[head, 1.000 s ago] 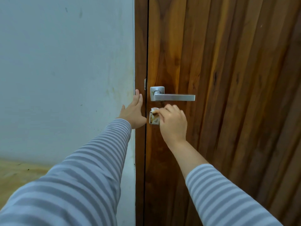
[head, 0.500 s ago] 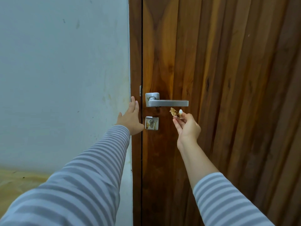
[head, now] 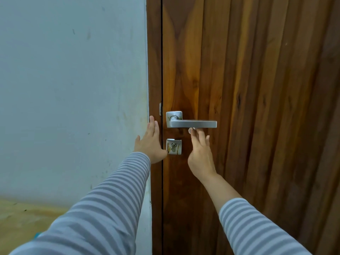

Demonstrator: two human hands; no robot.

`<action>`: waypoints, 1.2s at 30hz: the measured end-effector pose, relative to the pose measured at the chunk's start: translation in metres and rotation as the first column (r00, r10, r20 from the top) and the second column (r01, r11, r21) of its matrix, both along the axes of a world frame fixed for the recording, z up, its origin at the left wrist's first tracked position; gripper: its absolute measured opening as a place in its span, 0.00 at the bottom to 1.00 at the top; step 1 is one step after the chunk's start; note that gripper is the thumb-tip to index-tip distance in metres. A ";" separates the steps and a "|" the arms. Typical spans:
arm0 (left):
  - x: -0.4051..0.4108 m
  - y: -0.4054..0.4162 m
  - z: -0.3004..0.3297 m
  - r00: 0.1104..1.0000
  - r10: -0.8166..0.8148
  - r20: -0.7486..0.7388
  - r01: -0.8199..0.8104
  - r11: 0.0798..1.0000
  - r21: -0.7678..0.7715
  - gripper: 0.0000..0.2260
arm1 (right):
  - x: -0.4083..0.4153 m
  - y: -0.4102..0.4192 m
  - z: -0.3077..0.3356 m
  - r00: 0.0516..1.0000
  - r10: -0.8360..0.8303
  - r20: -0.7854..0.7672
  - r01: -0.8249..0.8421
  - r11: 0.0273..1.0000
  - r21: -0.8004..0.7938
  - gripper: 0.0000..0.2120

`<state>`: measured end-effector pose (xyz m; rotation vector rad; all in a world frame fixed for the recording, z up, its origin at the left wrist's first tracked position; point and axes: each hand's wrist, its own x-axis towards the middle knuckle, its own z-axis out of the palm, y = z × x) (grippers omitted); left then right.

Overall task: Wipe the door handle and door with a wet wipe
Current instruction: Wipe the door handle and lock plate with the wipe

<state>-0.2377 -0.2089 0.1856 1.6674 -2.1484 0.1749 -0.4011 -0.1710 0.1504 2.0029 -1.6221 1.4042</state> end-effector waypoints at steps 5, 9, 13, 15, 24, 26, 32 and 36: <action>-0.003 -0.003 -0.002 1.000 0.015 -0.012 -0.015 1.000 -0.026 0.47 | -0.006 -0.016 0.002 0.944 -0.178 -0.276 0.152 0.982 -0.114 0.30; -0.005 -0.005 -0.004 1.000 0.023 -0.011 -0.024 0.999 -0.030 0.48 | -0.009 -0.036 0.014 0.897 -0.255 -0.360 0.226 0.966 -0.122 0.28; -0.005 -0.006 -0.007 0.999 0.033 -0.024 -0.034 0.999 -0.035 0.48 | -0.014 -0.047 0.023 0.848 -0.327 -0.417 0.279 0.945 -0.172 0.28; -0.006 -0.006 -0.007 0.999 0.038 -0.022 -0.039 0.999 -0.037 0.48 | -0.013 -0.050 0.026 0.840 -0.348 -0.417 0.292 0.937 -0.194 0.28; -0.008 -0.004 -0.007 0.999 0.046 -0.017 -0.046 0.999 -0.017 0.48 | -0.005 -0.048 0.009 0.853 -0.362 -0.374 0.316 0.931 -0.181 0.26; -0.007 -0.003 -0.005 0.999 0.047 -0.016 -0.047 0.999 -0.017 0.48 | -0.004 -0.047 0.008 0.878 -0.326 -0.352 0.287 0.945 -0.158 0.26; -0.008 -0.001 -0.005 0.999 0.048 -0.012 -0.048 0.999 -0.010 0.48 | -0.005 -0.036 0.002 0.898 -0.245 -0.366 0.216 0.969 -0.120 0.31; -0.009 -0.001 -0.004 0.999 0.052 -0.006 -0.052 0.999 -0.008 0.48 | -0.006 -0.040 0.006 0.871 -0.305 -0.385 0.261 0.951 -0.163 0.29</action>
